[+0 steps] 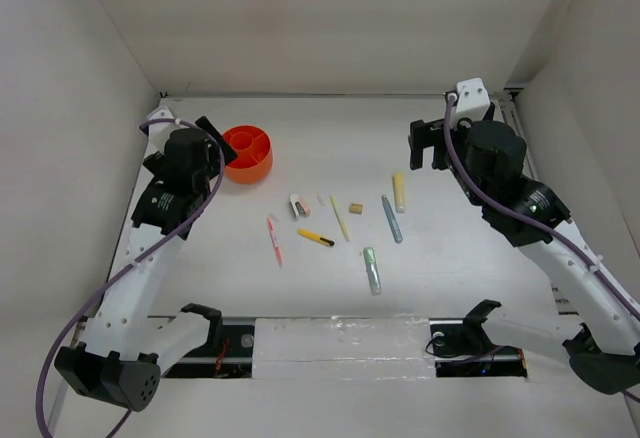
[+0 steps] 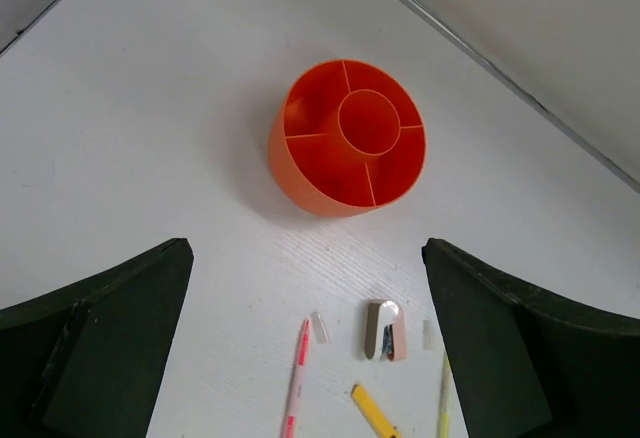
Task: Sort the stationery into containers
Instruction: Grab a piece of stationery with the left arm
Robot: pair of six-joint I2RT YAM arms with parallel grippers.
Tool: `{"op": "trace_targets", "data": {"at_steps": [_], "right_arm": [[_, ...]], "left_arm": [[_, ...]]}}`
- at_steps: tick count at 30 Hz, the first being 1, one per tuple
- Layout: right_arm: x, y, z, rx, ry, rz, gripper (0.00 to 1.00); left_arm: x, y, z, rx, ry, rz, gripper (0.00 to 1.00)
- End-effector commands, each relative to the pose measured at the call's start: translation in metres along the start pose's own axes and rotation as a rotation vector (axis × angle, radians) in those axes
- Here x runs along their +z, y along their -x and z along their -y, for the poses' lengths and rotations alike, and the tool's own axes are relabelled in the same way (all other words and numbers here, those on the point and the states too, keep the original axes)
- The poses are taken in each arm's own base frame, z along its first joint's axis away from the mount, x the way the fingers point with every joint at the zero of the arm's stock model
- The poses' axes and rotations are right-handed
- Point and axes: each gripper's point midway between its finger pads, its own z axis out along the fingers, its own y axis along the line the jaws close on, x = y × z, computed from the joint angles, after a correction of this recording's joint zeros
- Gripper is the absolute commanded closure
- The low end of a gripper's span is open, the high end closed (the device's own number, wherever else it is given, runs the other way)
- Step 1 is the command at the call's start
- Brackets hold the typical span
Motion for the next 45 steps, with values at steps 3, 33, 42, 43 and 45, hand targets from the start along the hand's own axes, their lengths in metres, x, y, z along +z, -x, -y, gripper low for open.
{"op": "trace_targets", "data": {"at_steps": [3,33,42,43,45], "right_arm": [[-0.007,0.014,0.02,0.066,-0.091,0.072,0.0],[-0.025,0.017,0.045,0.125,-0.154,0.094,0.0],[-0.023,0.018,0.038,0.127,-0.117,0.103,0.0],[-0.023,0.018,0.038,0.127,-0.117,0.103,0.0],[-0.023,0.018,0.036,0.127,-0.108,0.103,0.0]], "left_arm": [[-0.005,0.005,0.029,0.038,-0.14,-0.034,0.0],[-0.001,-0.278,0.189,0.233,-0.047,-0.531,0.18],[-0.005,-0.321,0.154,0.291,0.03,-0.604,0.25],[-0.005,-0.325,0.152,0.296,0.034,-0.617,0.25],[-0.003,-0.332,0.145,0.298,0.059,-0.623,0.27]]}}
